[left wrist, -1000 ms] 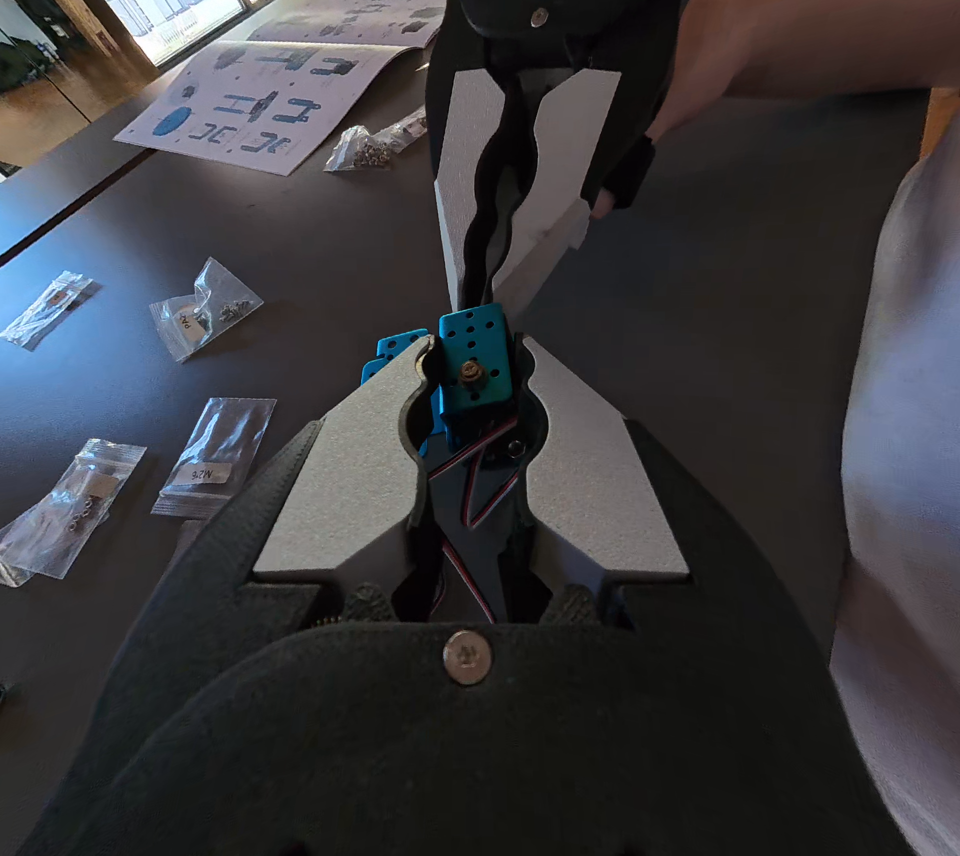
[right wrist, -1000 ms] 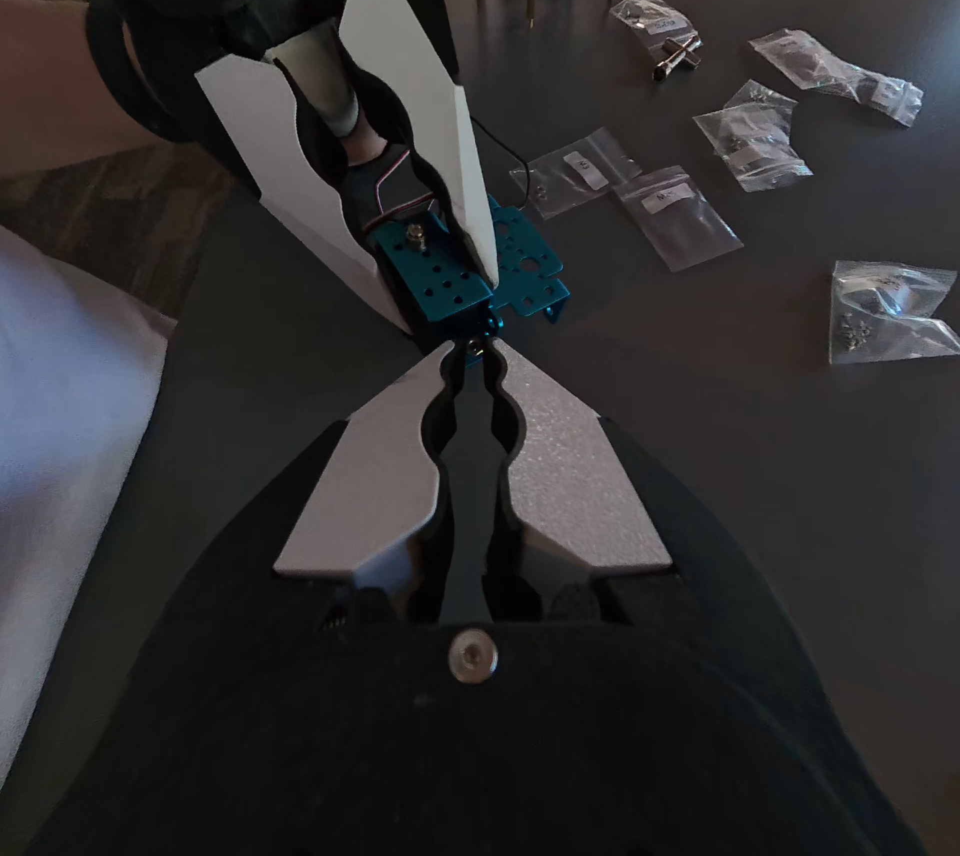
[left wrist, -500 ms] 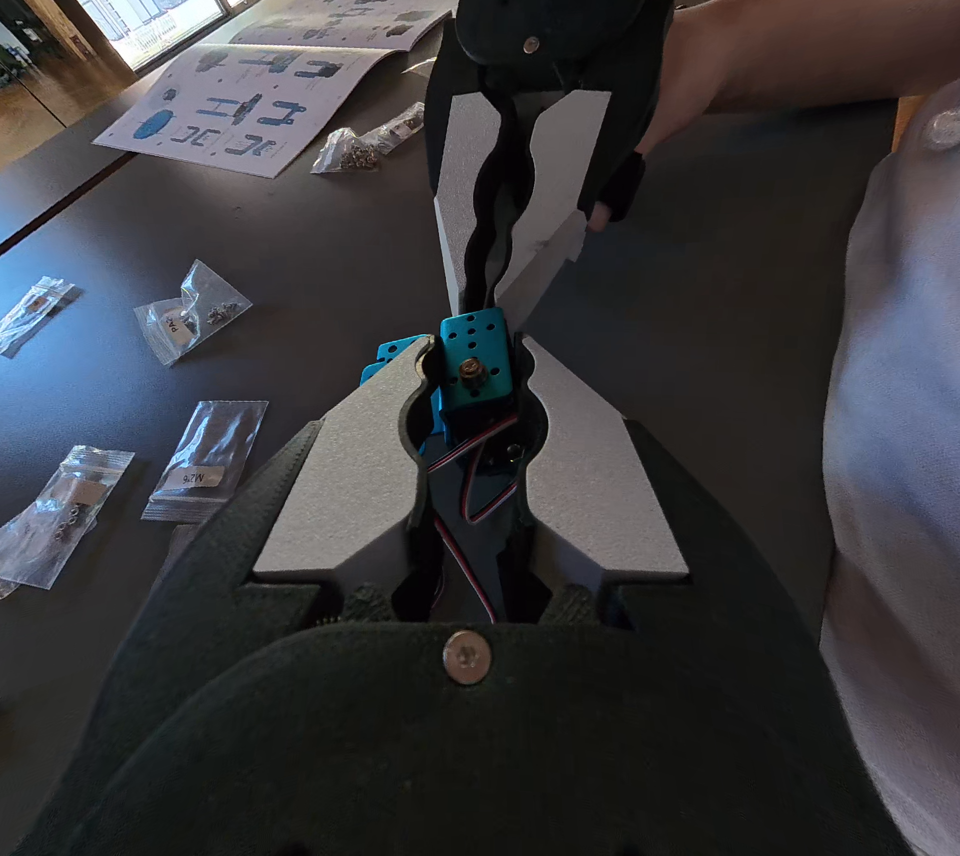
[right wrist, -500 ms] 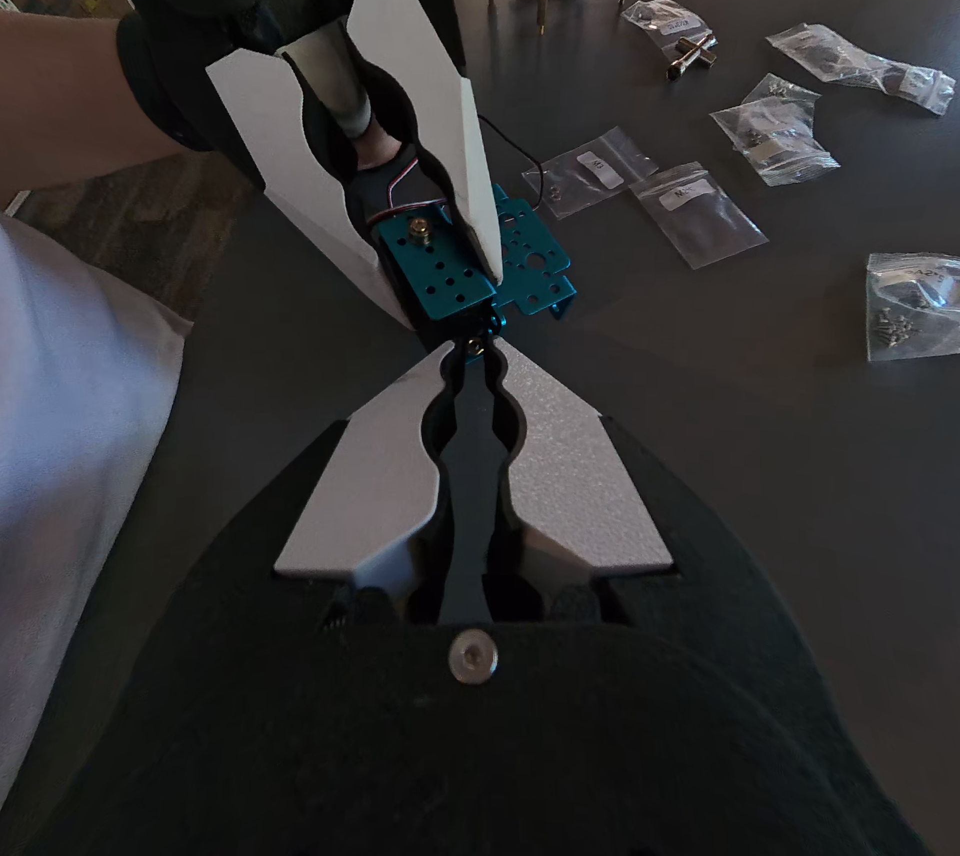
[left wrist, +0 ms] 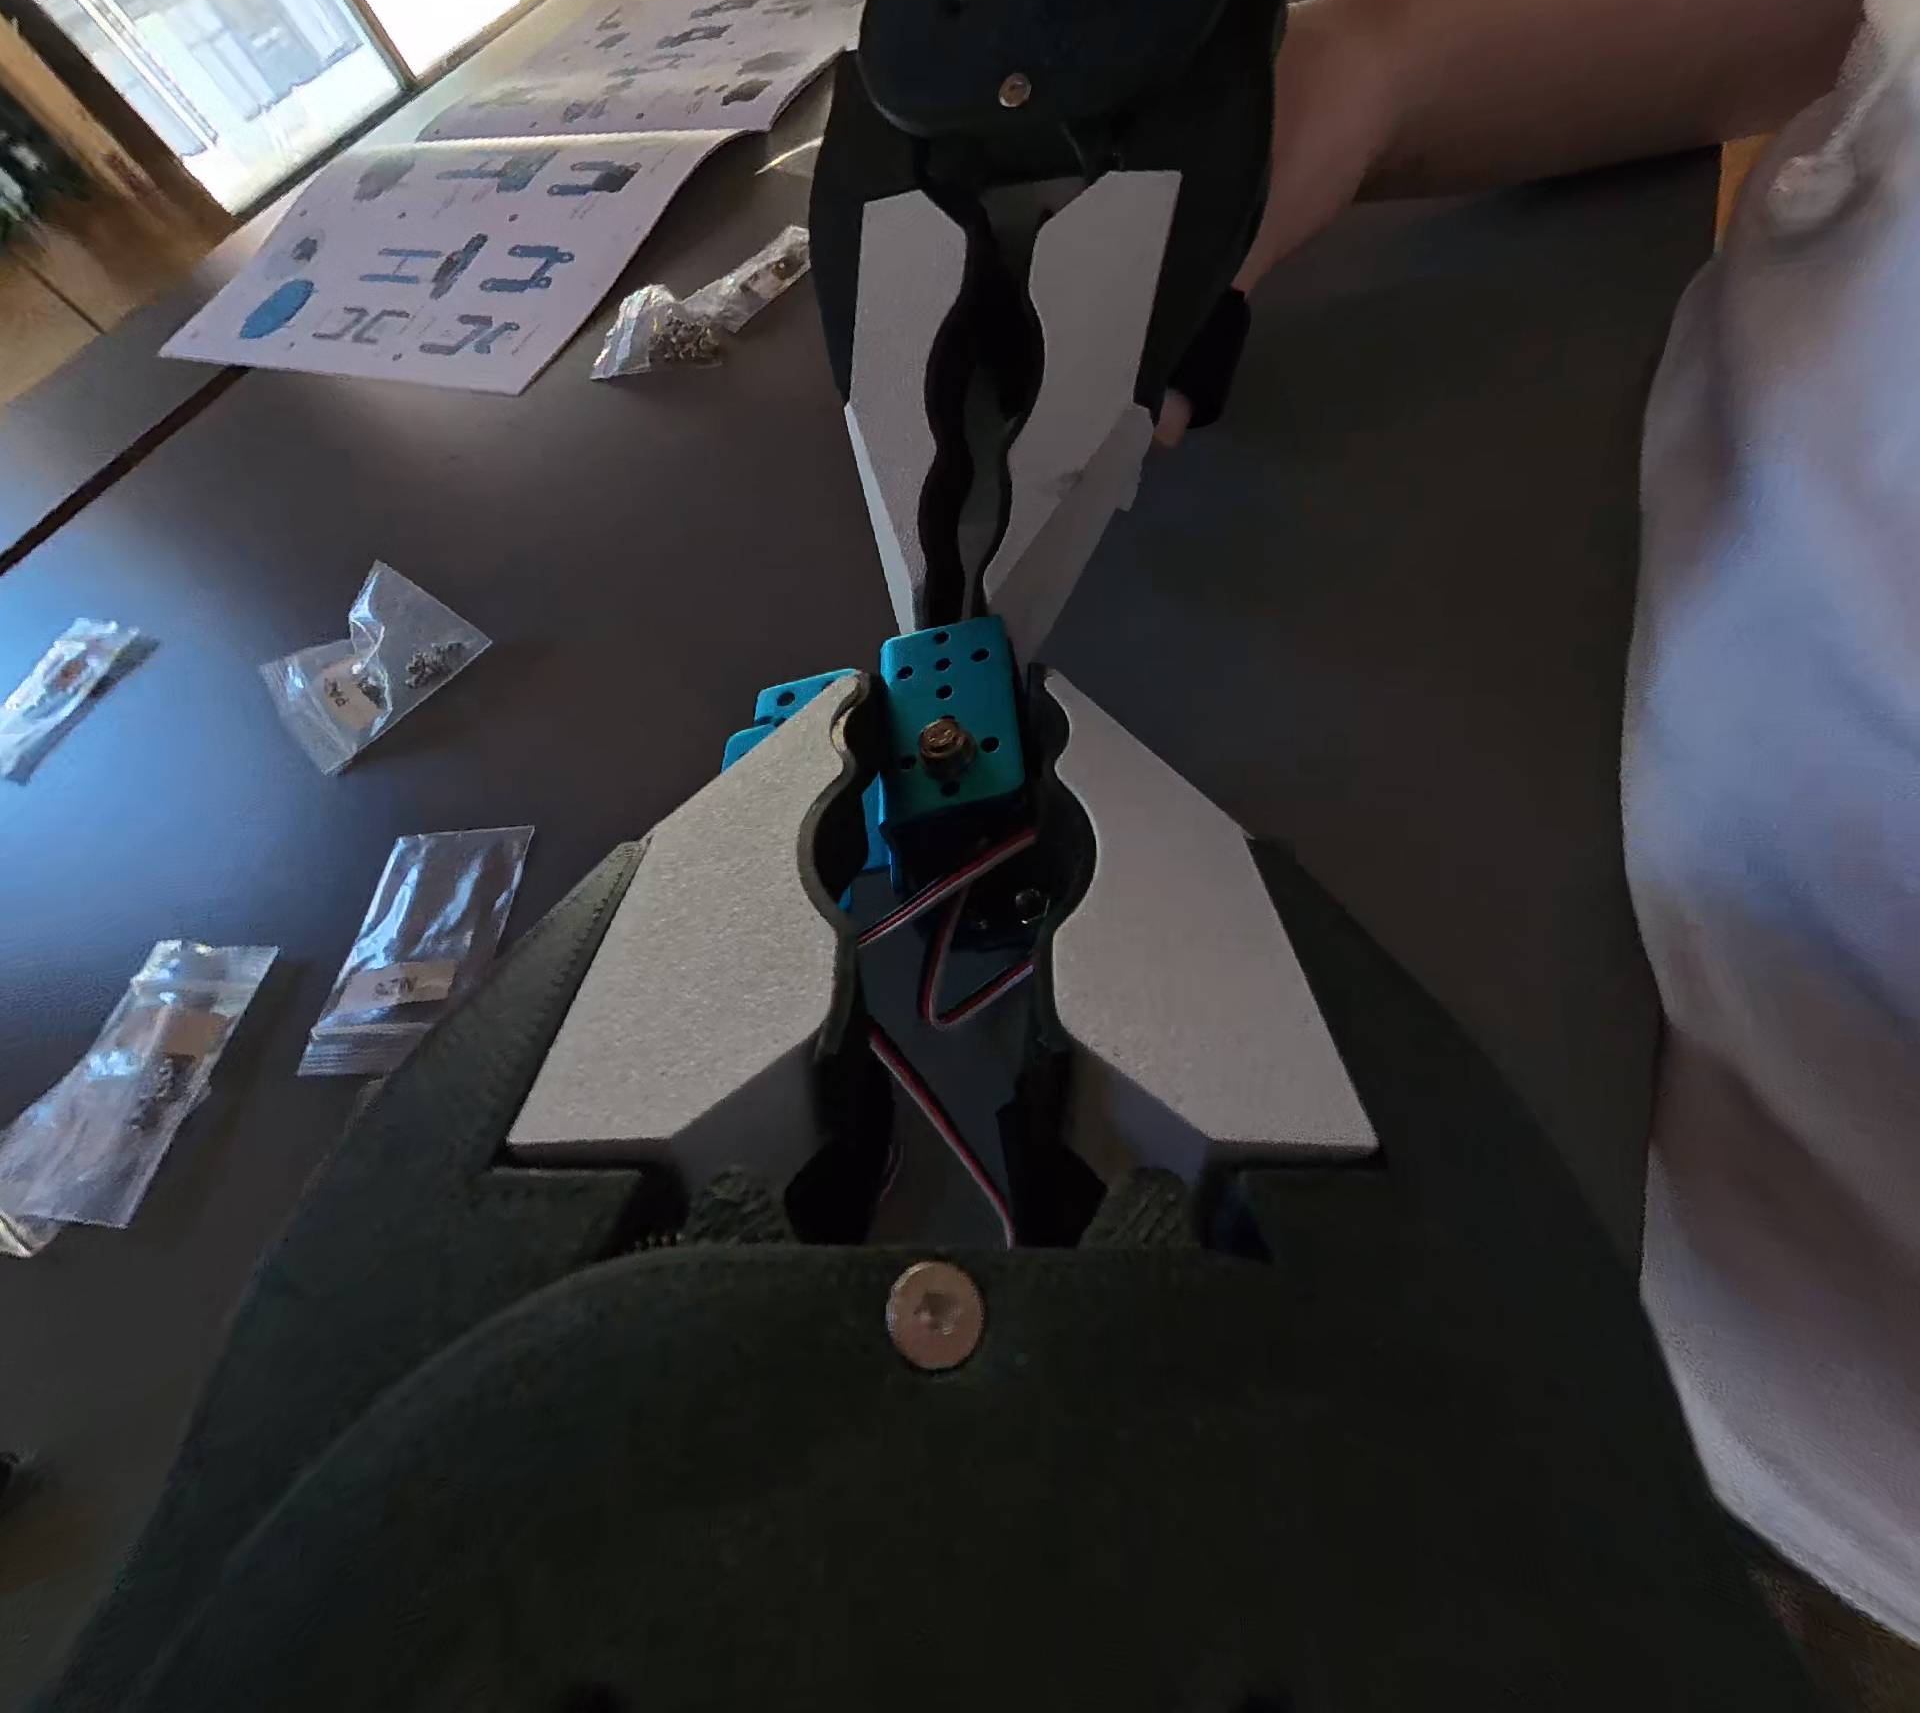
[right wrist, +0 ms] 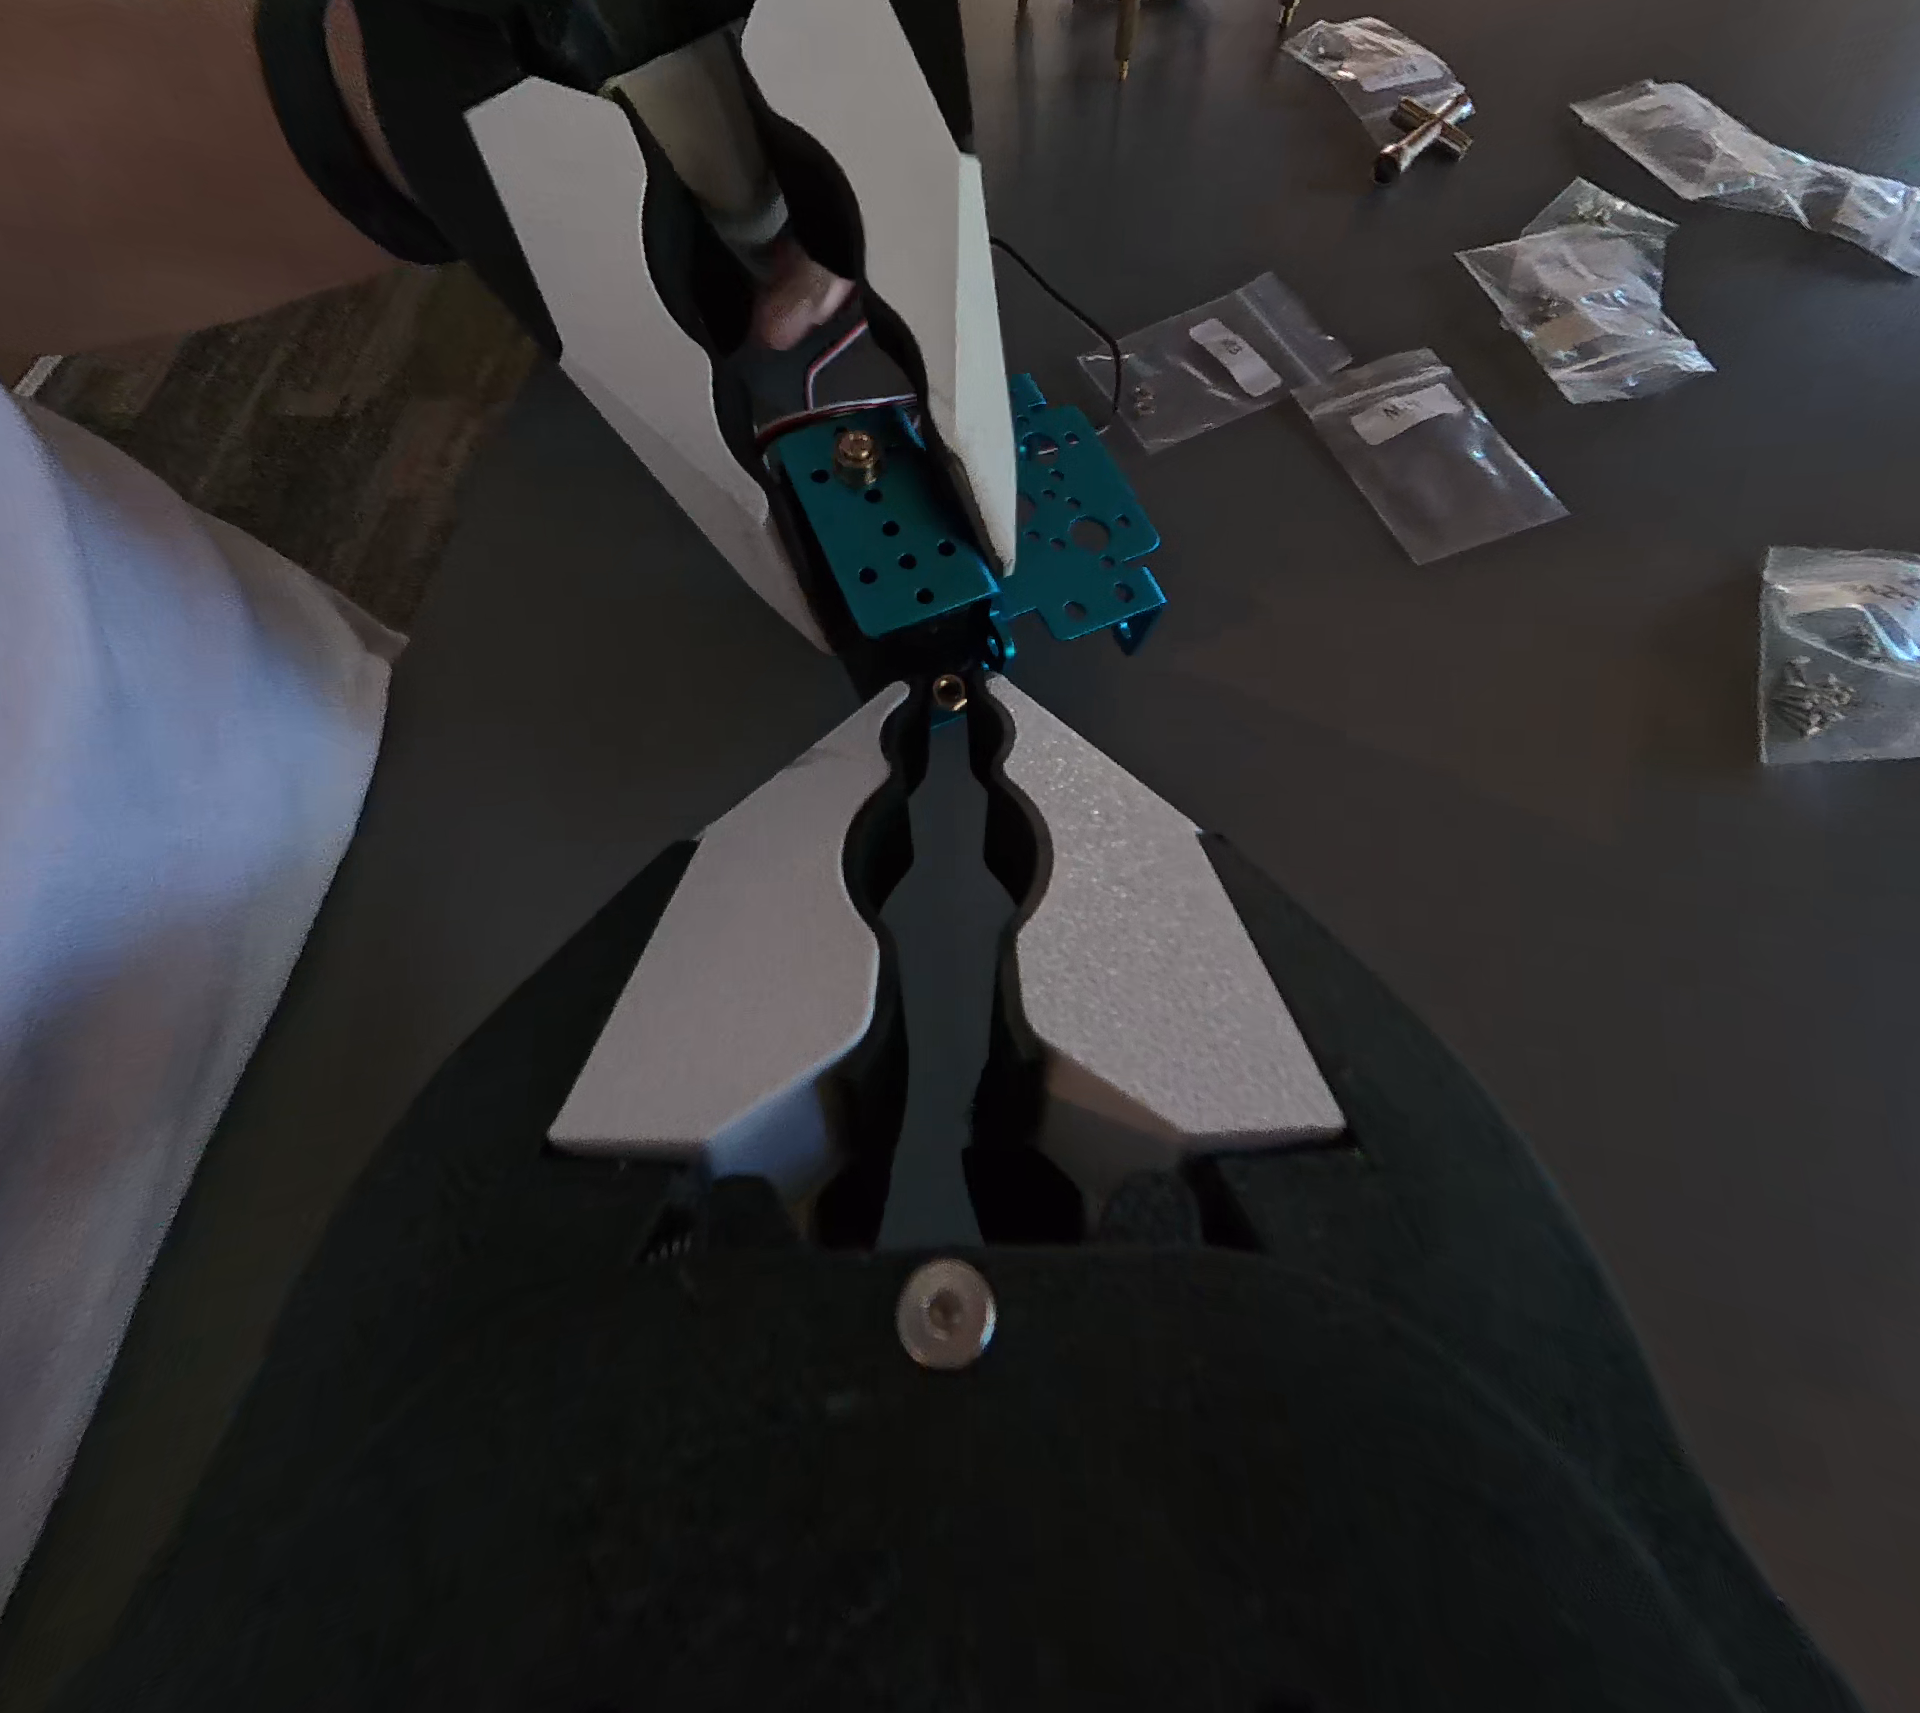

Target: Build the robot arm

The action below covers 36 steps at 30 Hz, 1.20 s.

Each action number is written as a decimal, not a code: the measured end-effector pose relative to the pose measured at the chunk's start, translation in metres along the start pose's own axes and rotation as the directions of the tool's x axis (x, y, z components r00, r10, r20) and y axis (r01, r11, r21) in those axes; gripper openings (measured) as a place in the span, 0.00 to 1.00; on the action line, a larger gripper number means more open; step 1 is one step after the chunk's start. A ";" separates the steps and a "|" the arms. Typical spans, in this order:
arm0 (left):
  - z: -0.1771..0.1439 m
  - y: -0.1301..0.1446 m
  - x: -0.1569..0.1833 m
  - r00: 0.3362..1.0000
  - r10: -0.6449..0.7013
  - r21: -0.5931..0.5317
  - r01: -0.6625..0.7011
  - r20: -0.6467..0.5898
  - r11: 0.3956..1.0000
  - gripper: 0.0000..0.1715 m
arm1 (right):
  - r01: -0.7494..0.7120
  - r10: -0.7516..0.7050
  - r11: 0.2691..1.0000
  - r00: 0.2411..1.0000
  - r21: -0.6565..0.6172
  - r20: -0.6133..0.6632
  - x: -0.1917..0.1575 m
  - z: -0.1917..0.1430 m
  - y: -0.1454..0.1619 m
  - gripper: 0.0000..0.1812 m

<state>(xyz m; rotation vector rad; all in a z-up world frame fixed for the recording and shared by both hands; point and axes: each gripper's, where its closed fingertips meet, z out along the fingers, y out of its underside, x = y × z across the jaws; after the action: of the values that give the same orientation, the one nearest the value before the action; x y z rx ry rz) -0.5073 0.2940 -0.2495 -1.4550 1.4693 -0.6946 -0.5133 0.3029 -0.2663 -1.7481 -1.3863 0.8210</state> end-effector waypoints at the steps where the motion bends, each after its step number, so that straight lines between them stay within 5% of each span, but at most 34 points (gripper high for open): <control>1: -0.002 0.000 0.001 1.000 0.022 0.005 -0.021 -0.004 1.000 0.16 | -0.001 0.001 1.000 1.000 0.004 0.003 -0.001 0.000 -0.001 0.04; 36: -0.019 0.009 0.003 0.998 0.042 0.016 -0.041 -0.056 0.999 0.17 | 0.088 -0.088 0.996 0.996 0.020 0.029 -0.004 0.003 -0.013 0.03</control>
<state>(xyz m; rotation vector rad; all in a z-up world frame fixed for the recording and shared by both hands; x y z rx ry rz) -0.5279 0.2881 -0.2499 -1.4002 1.5306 -0.7247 -0.5230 0.3015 -0.2560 -1.6547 -1.4603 0.8125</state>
